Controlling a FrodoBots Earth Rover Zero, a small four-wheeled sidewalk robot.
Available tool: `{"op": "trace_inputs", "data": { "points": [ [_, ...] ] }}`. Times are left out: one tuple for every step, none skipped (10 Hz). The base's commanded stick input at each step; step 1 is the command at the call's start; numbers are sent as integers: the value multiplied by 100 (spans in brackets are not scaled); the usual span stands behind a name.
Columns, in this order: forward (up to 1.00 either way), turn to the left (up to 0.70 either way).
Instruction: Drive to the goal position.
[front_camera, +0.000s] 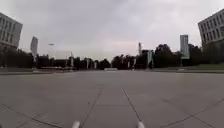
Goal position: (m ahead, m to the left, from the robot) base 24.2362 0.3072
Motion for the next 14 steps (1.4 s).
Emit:
{"op": "trace_inputs", "data": {
  "points": [
    [60,0],
    [60,0],
    [60,0],
    [60,0],
    [60,0],
    [60,0],
    [60,0],
    [60,0],
    [60,0],
    [60,0],
    [60,0],
    [60,0],
    [60,0],
    [60,0]
  ]
}}
